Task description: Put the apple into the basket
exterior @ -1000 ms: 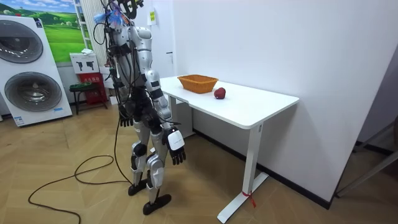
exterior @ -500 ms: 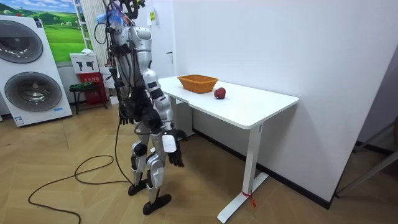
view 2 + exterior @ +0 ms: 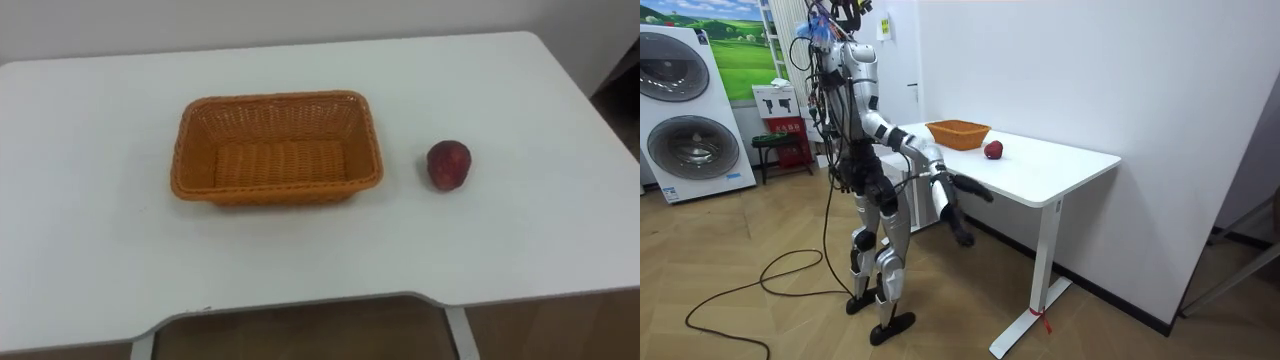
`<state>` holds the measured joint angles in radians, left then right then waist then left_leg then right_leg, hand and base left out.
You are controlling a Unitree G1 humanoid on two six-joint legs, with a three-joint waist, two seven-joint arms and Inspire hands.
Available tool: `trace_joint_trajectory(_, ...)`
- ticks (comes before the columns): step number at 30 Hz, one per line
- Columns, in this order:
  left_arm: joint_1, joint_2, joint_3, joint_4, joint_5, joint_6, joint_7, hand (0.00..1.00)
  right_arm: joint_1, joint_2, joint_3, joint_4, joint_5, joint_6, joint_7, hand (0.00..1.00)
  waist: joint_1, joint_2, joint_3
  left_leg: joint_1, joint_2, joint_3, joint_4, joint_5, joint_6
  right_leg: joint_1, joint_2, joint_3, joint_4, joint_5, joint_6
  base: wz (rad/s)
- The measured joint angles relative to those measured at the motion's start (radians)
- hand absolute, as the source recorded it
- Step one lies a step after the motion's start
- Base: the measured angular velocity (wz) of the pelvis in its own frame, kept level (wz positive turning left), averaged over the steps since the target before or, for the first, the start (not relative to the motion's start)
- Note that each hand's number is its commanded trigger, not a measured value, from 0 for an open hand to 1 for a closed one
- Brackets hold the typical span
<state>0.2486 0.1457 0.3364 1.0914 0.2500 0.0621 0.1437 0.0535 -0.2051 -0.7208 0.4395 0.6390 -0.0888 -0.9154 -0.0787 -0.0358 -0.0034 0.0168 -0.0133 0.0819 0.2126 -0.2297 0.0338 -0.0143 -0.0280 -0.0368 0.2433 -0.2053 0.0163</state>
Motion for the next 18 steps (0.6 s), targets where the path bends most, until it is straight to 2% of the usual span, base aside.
trace_joint_trajectory(2, 0.000, 0.000, -0.024, 0.000, -0.001, -0.006, 0.005, 0.00, 0.001, -0.001, 0.028, -0.095, -0.172, -0.016, -0.050, 0.00, 0.005, -0.003, -0.0001, -0.006, 0.000, -0.003, 0.000, 0.000, 0.000, -0.007, -0.001, -0.005, -0.001, 0.000, 0.000, 0.02)
trace_joint_trajectory(6, 0.001, 0.003, -0.082, -0.001, -0.001, -0.018, 0.004, 0.00, 0.004, -0.002, 0.094, -0.218, -0.313, -0.040, -0.076, 0.00, 0.015, -0.004, 0.0017, -0.010, 0.001, -0.006, 0.000, 0.000, 0.000, -0.009, 0.000, -0.008, -0.005, 0.001, -0.001, 0.02)
trace_joint_trajectory(7, -0.003, 0.004, -0.104, -0.001, -0.003, -0.020, 0.004, 0.00, 0.004, -0.002, 0.132, -0.248, -0.352, -0.045, -0.078, 0.00, 0.016, -0.007, 0.0047, -0.011, 0.001, -0.006, 0.001, 0.000, 0.000, -0.010, 0.000, -0.008, -0.004, 0.001, -0.001, 0.00)
trace_joint_trajectory(10, -0.012, 0.004, -0.143, -0.005, 0.000, -0.032, 0.002, 0.00, 0.010, -0.001, 0.216, -0.297, -0.474, -0.046, -0.060, 0.00, 0.032, -0.007, 0.0056, -0.013, 0.002, -0.002, 0.001, 0.000, 0.000, -0.014, 0.001, -0.004, -0.005, 0.002, -0.001, -0.03)
trace_joint_trajectory(13, -0.016, 0.004, -0.168, -0.009, -0.002, -0.037, 0.002, 0.00, 0.012, -0.002, 0.281, -0.337, -0.526, -0.066, -0.026, 0.00, 0.043, 0.002, 0.0071, -0.015, 0.003, -0.001, -0.003, 0.000, 0.000, -0.019, 0.001, -0.003, -0.007, 0.005, 0.000, -0.02)
trace_joint_trajectory(16, -0.015, 0.003, -0.179, -0.011, -0.004, -0.041, -0.002, 0.00, 0.012, -0.002, 0.327, -0.337, -0.564, -0.070, 0.016, 0.00, 0.058, 0.017, -0.0001, -0.014, 0.002, -0.001, -0.007, 0.000, 0.000, -0.021, 0.001, -0.004, -0.007, 0.006, 0.000, 0.00)
trace_joint_trajectory(18, -0.015, 0.003, -0.185, -0.011, -0.003, -0.042, -0.007, 0.00, 0.011, -0.002, 0.360, -0.337, -0.566, -0.070, 0.048, 0.00, 0.063, 0.025, -0.0001, -0.012, 0.002, -0.001, -0.007, 0.000, 0.000, -0.020, 0.001, -0.005, -0.007, 0.006, 0.000, 0.00)
